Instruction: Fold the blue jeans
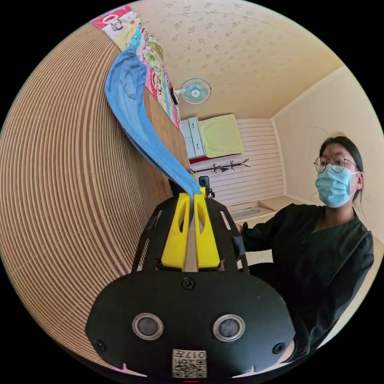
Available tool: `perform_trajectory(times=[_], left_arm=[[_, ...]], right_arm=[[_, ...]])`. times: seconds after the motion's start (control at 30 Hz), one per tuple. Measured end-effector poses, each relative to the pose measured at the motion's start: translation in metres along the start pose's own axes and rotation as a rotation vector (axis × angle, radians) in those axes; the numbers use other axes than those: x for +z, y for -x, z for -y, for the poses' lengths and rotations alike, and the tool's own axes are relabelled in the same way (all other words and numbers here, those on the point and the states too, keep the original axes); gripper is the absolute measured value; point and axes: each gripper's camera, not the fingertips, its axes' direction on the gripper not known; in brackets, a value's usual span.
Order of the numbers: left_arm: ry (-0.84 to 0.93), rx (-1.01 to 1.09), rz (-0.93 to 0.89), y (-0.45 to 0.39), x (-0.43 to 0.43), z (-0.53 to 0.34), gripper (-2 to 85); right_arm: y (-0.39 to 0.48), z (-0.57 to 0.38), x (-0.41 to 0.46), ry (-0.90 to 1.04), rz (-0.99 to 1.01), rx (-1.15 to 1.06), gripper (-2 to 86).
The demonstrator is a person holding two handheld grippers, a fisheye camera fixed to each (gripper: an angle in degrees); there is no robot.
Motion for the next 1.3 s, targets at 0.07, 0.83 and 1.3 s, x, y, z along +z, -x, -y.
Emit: perform_trajectory(times=[0.07,0.83,1.3], left_arm=[[-0.028,0.099,-0.01,-0.058,-0.008,-0.004,-0.9],[-0.206,0.5,0.052,-0.42,-0.039,0.11,-0.7],[-0.003,0.028,0.454,-0.151,0.024,0.221,-0.8]], right_arm=[[0.038,-0.007,-0.003,0.005,-0.001,-0.061,1.3],[0.459,0.053,-0.003,0.0,-0.223,-0.757,1.2],[0.181,0.213,0.102,0.142,-0.733,-0.318,1.2]])
